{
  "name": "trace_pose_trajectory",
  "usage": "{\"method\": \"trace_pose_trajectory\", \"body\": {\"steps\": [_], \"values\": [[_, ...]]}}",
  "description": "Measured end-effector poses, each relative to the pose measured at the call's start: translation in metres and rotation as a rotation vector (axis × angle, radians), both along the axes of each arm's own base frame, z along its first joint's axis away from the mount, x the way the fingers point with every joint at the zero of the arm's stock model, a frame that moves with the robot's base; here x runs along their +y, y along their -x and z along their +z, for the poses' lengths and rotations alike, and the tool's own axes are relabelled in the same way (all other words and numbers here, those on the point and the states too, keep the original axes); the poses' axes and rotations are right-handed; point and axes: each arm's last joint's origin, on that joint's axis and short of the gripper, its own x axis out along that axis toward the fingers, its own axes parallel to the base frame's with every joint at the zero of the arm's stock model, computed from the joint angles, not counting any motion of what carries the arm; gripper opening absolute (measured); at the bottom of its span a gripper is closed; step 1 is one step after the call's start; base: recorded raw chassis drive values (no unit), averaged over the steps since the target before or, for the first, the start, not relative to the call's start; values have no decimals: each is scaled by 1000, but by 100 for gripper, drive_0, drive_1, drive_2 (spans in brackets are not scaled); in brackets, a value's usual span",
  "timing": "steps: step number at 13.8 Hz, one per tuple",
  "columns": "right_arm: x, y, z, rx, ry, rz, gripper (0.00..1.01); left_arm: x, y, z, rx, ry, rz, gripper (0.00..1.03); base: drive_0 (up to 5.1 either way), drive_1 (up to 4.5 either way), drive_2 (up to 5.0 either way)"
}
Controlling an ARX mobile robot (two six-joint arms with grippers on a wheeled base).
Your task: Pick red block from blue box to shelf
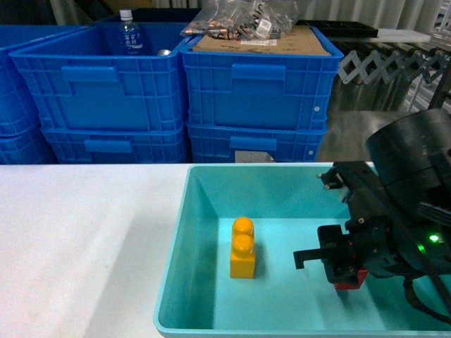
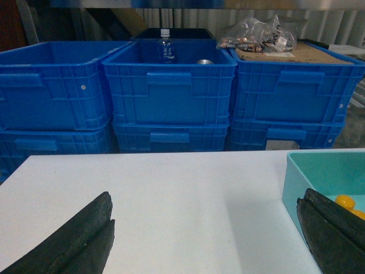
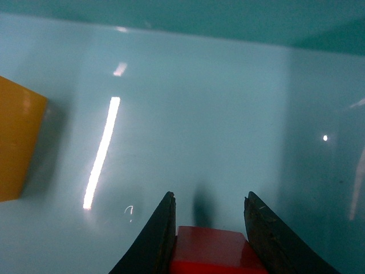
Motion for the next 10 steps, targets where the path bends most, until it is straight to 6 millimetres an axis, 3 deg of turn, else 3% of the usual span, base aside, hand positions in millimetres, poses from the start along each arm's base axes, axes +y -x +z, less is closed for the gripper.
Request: {"method": "trace_pose_trajectory", "body": {"steps": [2,4,5,6,7,8,10], "values": [[-12,25,41,-148,-53,-6,29,0,0,0,0,0,0,98,0,0,0],[-30,75,92,-415,-97,8,29,0,0,0,0,0,0,98,0,0,0],[-40,115,112,-553,-92,31,29,0,0,0,0,0,0,98,0,0,0],[-42,127,123,-622,-94,43,29,0,0,0,-1,0,0,98,0,0,0],[-40,124,120,-707,-64,5,29,0,0,0,0,0,0,98,0,0,0],[-49,134,104,-807,-6,-133,29,0,0,0,0,0,1,98,0,0,0],[-73,157,112,-935,-13,-211,29,0,0,0,0,0,0,98,0,0,0]]}}
